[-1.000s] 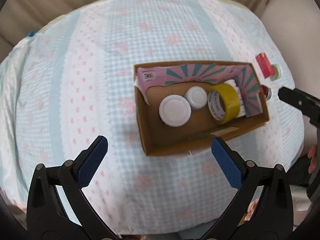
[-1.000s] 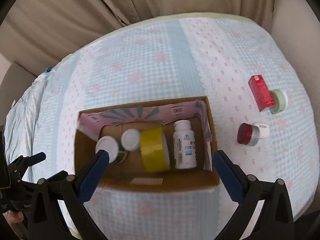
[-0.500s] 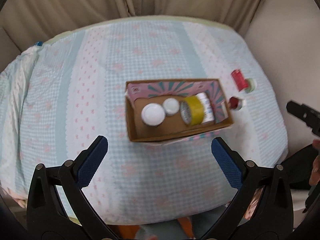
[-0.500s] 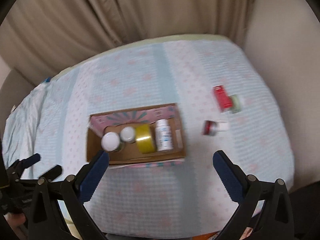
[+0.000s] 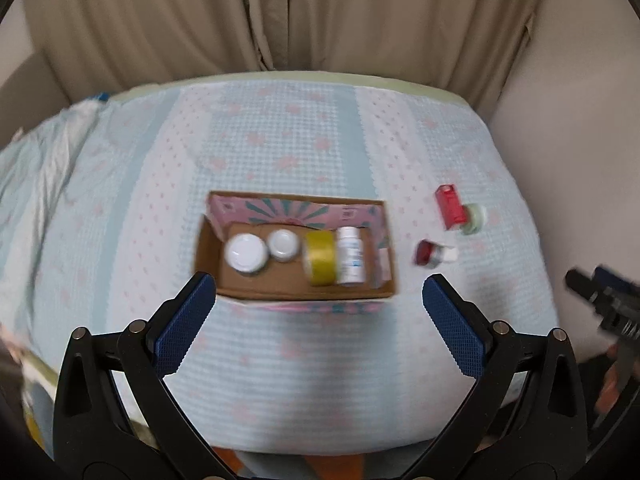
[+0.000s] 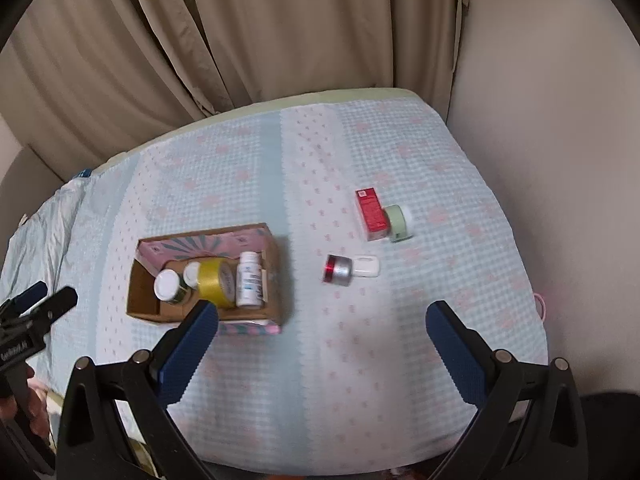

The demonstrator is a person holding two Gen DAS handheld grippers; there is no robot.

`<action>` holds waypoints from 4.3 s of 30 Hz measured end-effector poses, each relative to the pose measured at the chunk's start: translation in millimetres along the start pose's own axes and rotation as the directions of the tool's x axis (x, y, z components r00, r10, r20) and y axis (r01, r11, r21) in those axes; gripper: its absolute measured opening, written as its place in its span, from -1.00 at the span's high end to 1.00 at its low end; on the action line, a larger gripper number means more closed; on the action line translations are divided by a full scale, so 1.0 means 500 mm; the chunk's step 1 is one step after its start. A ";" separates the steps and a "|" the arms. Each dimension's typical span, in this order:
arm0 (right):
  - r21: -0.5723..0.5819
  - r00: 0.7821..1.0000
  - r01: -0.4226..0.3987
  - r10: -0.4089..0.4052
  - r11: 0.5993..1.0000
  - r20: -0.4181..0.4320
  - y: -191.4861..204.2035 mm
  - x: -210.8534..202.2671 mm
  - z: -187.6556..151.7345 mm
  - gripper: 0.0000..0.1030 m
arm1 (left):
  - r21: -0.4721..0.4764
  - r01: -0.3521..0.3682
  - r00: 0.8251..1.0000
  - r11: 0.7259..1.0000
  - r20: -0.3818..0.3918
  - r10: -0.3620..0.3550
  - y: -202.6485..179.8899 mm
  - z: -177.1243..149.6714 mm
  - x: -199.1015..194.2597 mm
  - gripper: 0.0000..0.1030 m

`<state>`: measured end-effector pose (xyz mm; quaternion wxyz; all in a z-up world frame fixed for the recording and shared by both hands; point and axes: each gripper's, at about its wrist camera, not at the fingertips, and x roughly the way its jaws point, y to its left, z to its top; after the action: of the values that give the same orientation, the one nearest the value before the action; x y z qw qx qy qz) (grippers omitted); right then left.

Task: Organize rigid objects
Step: 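Lift both tools away from the box, then lower the left tool onto the red-and-silver jar while the right tool approaches the pale green jar, then grasp the red-and-silver jar with the left tool while the right tool grasps the pale green jar, then carry both jars over the box and release them inside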

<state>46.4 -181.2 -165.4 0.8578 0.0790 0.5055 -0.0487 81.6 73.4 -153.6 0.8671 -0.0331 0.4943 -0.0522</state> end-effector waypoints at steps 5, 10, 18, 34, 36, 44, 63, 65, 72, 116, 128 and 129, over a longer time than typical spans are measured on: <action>-0.047 0.999 -0.046 0.046 0.998 0.004 -0.097 0.007 0.008 -1.00 | -0.014 -0.007 1.000 1.000 -0.005 0.007 -0.148 -0.018 0.015 -1.00; -0.089 0.998 -0.058 0.058 0.994 -0.001 -0.174 0.017 0.034 -1.00 | 0.037 -0.016 0.999 0.999 -0.035 0.017 -0.264 -0.044 0.038 -1.00; -0.073 0.998 -0.054 0.055 0.996 0.010 -0.240 0.041 0.058 -1.00 | 0.166 -0.006 0.997 0.986 -0.077 0.019 -0.353 -0.060 0.102 -1.00; -0.124 0.993 0.013 -0.027 0.992 -0.114 -0.262 0.243 0.114 -1.00 | 0.237 0.041 0.954 0.971 -0.297 0.032 -0.428 -0.043 0.415 -0.98; -0.125 0.991 0.011 -0.028 0.992 -0.128 -0.265 0.278 0.124 -1.00 | 0.242 0.046 0.948 0.969 -0.318 0.035 -0.434 -0.039 0.455 -0.96; -0.178 0.966 0.050 -0.093 0.983 -0.241 -0.266 0.460 0.142 -0.80 | 0.275 0.057 0.904 0.960 -0.422 0.067 -0.449 -0.030 0.633 -0.72; -0.183 0.920 0.011 -0.082 0.983 -0.383 -0.266 0.702 0.145 -0.48 | 0.287 0.043 0.857 0.957 -0.503 0.112 -0.442 -0.051 0.817 -0.37; -0.190 0.918 0.008 -0.082 0.982 -0.389 -0.268 0.710 0.150 -0.38 | 0.286 0.050 0.854 0.957 -0.509 0.107 -0.442 -0.050 0.826 -0.30; -0.200 0.903 -0.040 -0.050 0.979 -0.427 -0.272 0.735 0.152 0.16 | 0.301 0.097 0.851 0.949 -0.520 0.078 -0.462 -0.049 0.843 0.25; -0.108 0.995 -0.070 0.062 0.992 -0.078 -0.239 0.215 0.156 0.23 | 0.076 0.051 0.997 0.996 -0.055 -0.047 -0.362 0.083 0.236 0.26; -0.221 0.980 -0.191 0.197 0.956 0.004 -0.090 0.080 0.156 0.23 | -0.019 -0.041 0.999 0.999 0.032 0.041 -0.174 0.075 0.075 0.26; -0.222 0.979 -0.198 0.205 0.955 0.005 -0.074 0.074 0.153 0.23 | -0.030 -0.041 0.999 0.999 0.030 0.042 -0.153 0.075 0.071 0.26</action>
<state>124.2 -231.7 -164.5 0.8686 0.0339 0.4853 0.0942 127.4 -6.5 -156.5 0.8749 -0.0365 0.4821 -0.0263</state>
